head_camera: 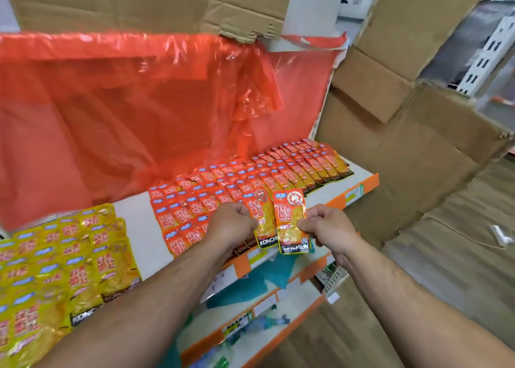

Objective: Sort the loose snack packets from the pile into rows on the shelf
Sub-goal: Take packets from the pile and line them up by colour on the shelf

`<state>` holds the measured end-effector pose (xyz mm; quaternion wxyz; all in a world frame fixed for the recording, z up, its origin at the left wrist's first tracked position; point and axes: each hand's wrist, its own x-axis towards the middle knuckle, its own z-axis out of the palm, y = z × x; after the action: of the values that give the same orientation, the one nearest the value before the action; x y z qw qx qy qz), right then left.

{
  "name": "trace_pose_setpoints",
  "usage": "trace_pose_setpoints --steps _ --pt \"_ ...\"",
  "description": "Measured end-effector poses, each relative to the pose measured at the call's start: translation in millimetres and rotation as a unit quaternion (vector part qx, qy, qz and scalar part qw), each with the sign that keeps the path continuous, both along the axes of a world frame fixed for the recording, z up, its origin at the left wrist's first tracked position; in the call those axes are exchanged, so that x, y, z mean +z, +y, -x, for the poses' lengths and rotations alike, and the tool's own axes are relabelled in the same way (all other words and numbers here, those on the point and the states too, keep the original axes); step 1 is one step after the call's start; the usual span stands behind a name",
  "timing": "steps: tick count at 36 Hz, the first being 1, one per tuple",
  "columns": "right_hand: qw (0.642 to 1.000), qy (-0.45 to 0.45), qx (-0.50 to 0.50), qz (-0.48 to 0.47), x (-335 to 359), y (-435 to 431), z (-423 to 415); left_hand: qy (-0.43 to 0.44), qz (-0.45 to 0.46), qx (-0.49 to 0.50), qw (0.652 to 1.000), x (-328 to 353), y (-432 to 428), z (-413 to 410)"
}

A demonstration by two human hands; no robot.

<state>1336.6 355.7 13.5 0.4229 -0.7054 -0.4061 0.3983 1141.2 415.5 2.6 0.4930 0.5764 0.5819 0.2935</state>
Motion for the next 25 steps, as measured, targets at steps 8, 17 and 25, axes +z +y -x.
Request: trace_pose_setpoints --steps 8,17,25 --pt "0.999 0.025 0.028 0.018 -9 58 -22 0.020 0.022 0.035 0.999 -10 34 -21" --pt "0.992 0.021 0.121 0.029 -21 118 -52 0.145 -0.054 0.097 0.983 -16 49 -53" --pt "0.973 0.015 0.226 0.039 -26 152 -71 0.296 -0.086 0.106 0.945 -20 37 -77"
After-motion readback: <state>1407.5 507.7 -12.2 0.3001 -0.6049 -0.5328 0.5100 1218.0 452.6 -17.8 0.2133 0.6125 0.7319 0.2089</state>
